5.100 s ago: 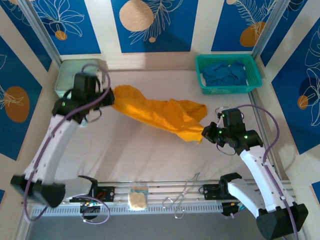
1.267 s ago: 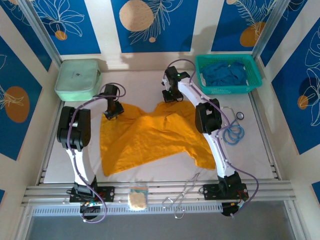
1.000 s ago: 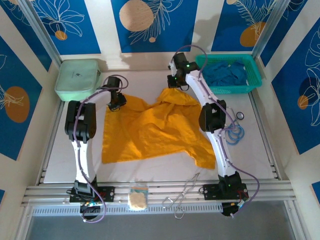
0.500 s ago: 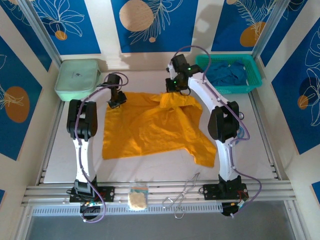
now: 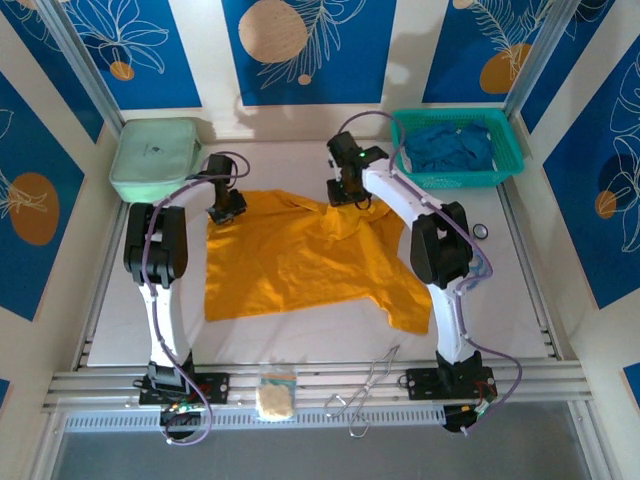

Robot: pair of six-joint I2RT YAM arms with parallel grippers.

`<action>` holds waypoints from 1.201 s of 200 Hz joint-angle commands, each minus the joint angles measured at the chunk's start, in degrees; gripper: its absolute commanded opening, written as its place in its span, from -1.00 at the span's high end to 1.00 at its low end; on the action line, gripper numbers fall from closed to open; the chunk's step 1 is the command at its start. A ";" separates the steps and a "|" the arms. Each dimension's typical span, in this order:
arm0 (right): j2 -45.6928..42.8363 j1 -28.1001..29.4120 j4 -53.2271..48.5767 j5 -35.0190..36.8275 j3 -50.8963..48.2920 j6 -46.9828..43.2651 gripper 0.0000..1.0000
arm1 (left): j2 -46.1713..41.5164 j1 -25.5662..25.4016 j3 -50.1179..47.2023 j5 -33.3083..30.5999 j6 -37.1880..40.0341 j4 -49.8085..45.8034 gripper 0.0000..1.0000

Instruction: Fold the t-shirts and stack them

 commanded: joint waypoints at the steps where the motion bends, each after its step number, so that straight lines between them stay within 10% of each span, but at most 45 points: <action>1: -4.49 5.71 -1.00 5.57 -3.57 -2.06 0.24 | -2.24 0.85 -1.24 -0.04 1.54 -1.53 0.43; 72: -4.38 13.73 -0.15 6.40 -10.63 6.49 0.26 | -3.47 0.85 -1.38 0.41 2.36 -1.43 0.37; 240: 8.39 10.14 -0.02 0.64 0.60 10.21 0.35 | -3.85 0.85 -3.49 1.74 2.08 0.06 0.37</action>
